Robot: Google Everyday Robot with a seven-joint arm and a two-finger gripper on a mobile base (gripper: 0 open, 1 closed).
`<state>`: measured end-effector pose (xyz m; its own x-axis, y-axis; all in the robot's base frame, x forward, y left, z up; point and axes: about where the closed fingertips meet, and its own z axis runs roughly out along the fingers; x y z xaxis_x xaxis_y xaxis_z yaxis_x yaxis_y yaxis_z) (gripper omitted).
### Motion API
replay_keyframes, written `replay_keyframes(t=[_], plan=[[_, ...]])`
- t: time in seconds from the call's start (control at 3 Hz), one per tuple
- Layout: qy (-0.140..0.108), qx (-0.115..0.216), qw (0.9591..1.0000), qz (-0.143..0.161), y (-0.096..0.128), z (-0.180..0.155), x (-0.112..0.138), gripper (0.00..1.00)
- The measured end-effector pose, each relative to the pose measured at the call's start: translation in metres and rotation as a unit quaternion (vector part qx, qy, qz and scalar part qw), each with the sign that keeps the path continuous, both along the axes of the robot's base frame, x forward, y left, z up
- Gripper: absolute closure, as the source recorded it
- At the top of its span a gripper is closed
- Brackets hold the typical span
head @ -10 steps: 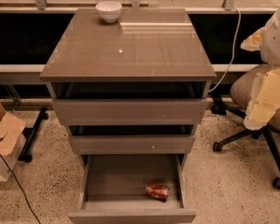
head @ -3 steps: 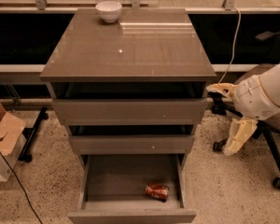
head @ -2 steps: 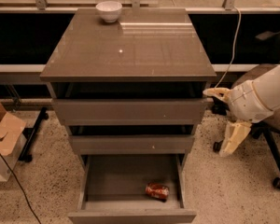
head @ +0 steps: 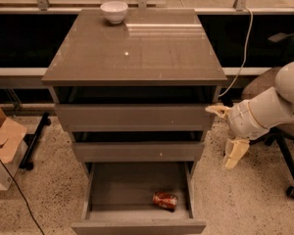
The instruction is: Pick coke can from bottom drawer and place on counter
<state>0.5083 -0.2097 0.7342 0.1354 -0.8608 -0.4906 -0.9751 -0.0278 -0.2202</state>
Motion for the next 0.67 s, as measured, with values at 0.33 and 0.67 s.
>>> replay_keyframes(t=[0.33, 0.67], plan=[[0.002, -0.002, 1.0, -0.001, 0.003, -0.035, 0.0, 0.0], [0.024, 0.0, 0.9996, -0.013, 0.007, -0.108, 0.001, 0.0]])
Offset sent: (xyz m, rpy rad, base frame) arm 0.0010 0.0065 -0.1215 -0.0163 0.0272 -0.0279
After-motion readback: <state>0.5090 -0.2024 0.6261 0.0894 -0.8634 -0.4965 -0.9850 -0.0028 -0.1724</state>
